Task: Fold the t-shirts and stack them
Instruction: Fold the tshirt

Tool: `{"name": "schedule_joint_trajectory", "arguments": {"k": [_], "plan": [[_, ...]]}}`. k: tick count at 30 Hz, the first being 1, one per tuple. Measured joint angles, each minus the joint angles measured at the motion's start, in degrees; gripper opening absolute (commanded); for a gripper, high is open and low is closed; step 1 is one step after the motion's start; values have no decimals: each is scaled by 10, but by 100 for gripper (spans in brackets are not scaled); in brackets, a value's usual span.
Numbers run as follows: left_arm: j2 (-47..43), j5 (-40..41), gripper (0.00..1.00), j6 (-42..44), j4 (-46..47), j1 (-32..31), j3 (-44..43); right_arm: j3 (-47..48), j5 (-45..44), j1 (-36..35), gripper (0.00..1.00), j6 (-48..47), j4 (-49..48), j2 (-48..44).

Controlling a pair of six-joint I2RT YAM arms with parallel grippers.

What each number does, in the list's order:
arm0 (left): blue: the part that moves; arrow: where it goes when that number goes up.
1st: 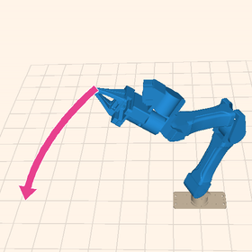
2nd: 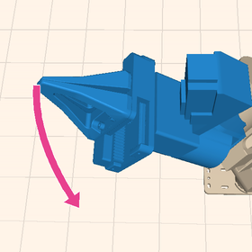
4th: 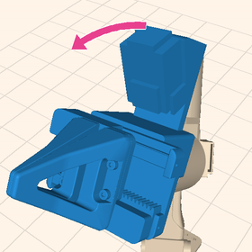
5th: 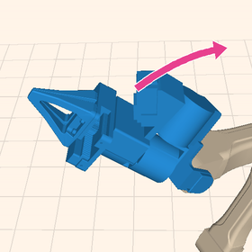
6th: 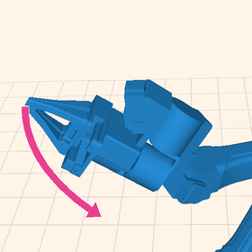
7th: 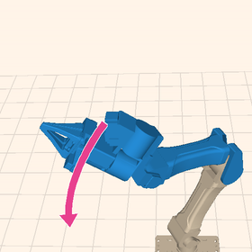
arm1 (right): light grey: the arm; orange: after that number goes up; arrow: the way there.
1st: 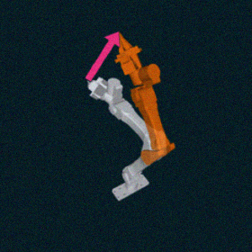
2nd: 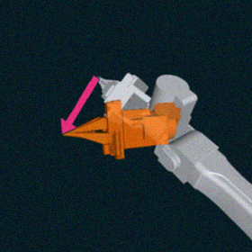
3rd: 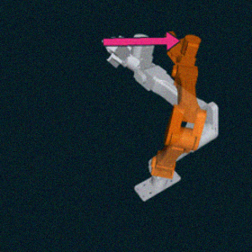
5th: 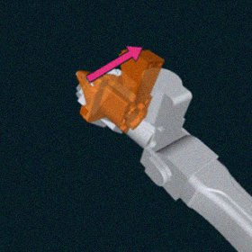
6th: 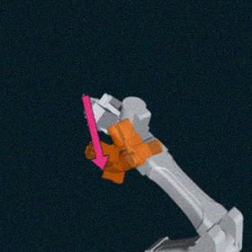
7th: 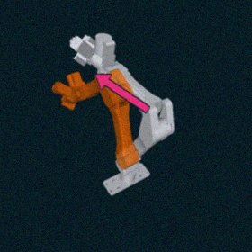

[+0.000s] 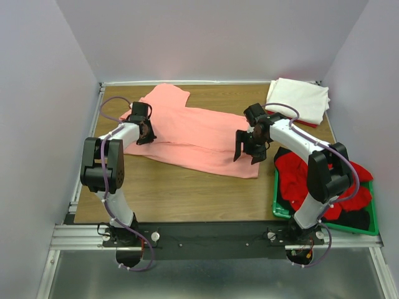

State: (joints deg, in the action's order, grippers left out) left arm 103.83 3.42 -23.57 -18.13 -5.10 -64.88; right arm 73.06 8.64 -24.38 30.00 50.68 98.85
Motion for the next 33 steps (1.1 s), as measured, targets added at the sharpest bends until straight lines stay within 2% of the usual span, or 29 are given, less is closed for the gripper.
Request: {"name": "schedule_joint_trajectory", "arguments": {"k": [11, 33], "plan": [[7, -16, 0, -1, -13, -9, -64, 0, 0, 0, 82, 0, 0, 0], [106, -49, 0, -1, -19, -61, -181, 0, -16, 0, 82, 9, -1, 7]]}}
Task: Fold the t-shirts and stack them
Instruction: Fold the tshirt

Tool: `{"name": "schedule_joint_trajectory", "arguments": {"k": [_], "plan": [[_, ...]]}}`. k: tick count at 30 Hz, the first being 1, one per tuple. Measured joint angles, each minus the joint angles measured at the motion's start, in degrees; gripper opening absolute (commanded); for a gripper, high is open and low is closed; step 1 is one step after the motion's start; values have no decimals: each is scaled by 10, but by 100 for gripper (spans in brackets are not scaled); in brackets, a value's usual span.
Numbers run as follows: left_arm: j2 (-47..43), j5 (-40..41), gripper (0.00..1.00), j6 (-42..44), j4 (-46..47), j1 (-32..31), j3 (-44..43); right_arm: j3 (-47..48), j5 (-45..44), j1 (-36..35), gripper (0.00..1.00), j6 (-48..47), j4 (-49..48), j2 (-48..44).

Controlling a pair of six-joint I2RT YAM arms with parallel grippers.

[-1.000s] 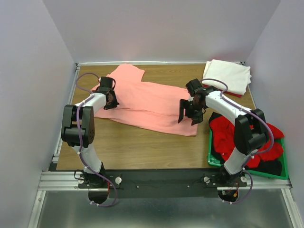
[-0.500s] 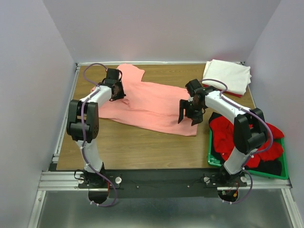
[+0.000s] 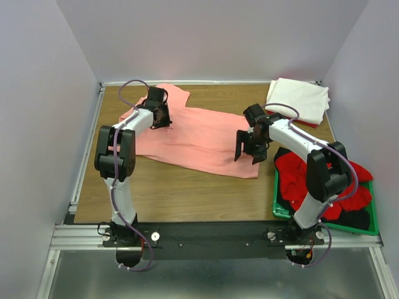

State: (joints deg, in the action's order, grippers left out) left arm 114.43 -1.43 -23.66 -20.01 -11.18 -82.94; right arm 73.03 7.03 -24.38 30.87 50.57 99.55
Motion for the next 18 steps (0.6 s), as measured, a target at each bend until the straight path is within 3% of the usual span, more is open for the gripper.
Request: {"name": "schedule_joint_trajectory", "arguments": {"k": [5, 7, 10, 11, 14, 18], "plan": [[16, -7, 0, -1, -3, -9, -14, 0, -23, 0, 82, 8, -5, 1], [20, -10, 6, -2, -4, -12, -19, 0, -46, 0, 82, 11, -7, 3], [21, -14, 33, -6, -9, -13, -28, 0, -76, 0, 82, 12, -12, 9], [21, -15, 49, -8, -10, -13, -31, 0, -87, 0, 81, 12, -14, 14], [21, -16, 70, -13, -14, -13, -48, 0, -112, 2, 79, 12, -18, 31], [18, -16, 74, -13, -21, -13, -65, 0, -130, 9, 76, 12, -32, 41]]}}
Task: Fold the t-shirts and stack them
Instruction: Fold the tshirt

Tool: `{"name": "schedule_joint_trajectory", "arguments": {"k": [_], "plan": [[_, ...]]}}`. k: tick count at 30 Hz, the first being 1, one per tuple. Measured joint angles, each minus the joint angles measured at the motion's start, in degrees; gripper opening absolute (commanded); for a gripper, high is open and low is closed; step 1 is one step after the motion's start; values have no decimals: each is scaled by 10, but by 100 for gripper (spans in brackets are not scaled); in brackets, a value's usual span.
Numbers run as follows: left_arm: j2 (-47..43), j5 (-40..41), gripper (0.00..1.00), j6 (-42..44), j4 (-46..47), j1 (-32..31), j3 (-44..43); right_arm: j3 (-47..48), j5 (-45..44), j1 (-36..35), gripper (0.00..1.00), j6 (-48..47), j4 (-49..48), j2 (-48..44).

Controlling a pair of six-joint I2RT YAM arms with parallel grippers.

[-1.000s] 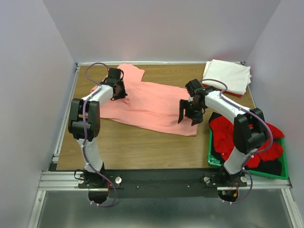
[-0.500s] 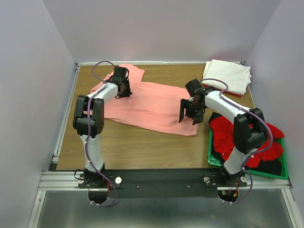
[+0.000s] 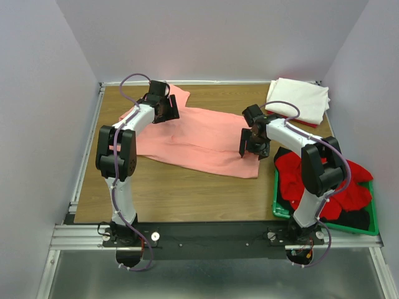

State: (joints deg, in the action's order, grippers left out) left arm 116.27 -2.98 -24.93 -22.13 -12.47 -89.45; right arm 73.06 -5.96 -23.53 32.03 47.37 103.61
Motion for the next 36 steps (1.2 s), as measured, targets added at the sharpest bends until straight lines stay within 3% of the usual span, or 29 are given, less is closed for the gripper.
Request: {"name": "schedule_joint_trajectory", "arguments": {"k": [7, 17, 27, 36], "plan": [[-59, 0, 74, 0, 2, 26, 60, -3, -5, 15, 70, -15, -45, 0], [-83, 2, 74, 12, 21, 124, 184, -39, -7, 27, 60, -30, -83, 0], [-85, 8, 74, 33, 48, 155, 196, -67, -13, 35, 51, -36, -102, 0], [-85, 8, 74, 40, 62, 161, 203, -69, -16, 36, 31, -41, -115, 0]]}}
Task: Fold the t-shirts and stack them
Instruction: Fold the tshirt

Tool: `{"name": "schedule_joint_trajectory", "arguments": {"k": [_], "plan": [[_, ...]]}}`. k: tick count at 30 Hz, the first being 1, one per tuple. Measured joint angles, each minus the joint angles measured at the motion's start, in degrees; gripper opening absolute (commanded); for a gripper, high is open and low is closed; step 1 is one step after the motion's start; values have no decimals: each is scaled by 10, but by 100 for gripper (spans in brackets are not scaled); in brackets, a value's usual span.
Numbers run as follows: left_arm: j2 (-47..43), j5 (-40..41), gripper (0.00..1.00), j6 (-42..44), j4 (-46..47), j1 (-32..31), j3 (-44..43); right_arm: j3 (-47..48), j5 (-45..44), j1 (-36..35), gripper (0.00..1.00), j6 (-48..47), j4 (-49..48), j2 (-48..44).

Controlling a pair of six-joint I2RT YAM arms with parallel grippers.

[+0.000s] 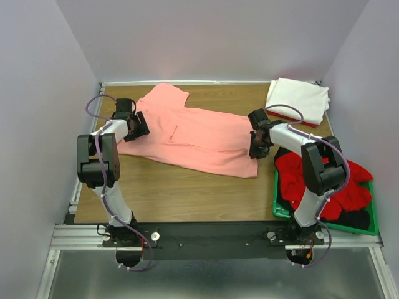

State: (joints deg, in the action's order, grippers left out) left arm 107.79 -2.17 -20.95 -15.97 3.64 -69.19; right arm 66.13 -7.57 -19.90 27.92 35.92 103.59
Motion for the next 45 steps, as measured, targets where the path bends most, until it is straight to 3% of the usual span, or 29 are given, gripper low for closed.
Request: {"name": "schedule_joint_trajectory", "arguments": {"k": [9, 23, 27, 29, 32, 45], "plan": [[0, 2, 74, 1, 9, 2, 4, -8, -6, 0, 23, -3, -11, -4], [-4, 5, 74, -2, 25, 6, 15, -11, -17, 0, 23, 21, 2, -7], [-7, 9, 74, -7, 29, 6, 19, -11, -20, 0, 32, 29, 7, -7], [-10, 9, 74, -8, 31, 6, 23, -11, -24, 0, 48, 33, 11, -7], [-15, 10, 74, -9, 30, 7, 28, -10, -37, 0, 56, 37, 25, -8], [-81, 12, 74, -9, -14, 16, 12, 9, -70, 1, 73, 20, 92, -12]]}}
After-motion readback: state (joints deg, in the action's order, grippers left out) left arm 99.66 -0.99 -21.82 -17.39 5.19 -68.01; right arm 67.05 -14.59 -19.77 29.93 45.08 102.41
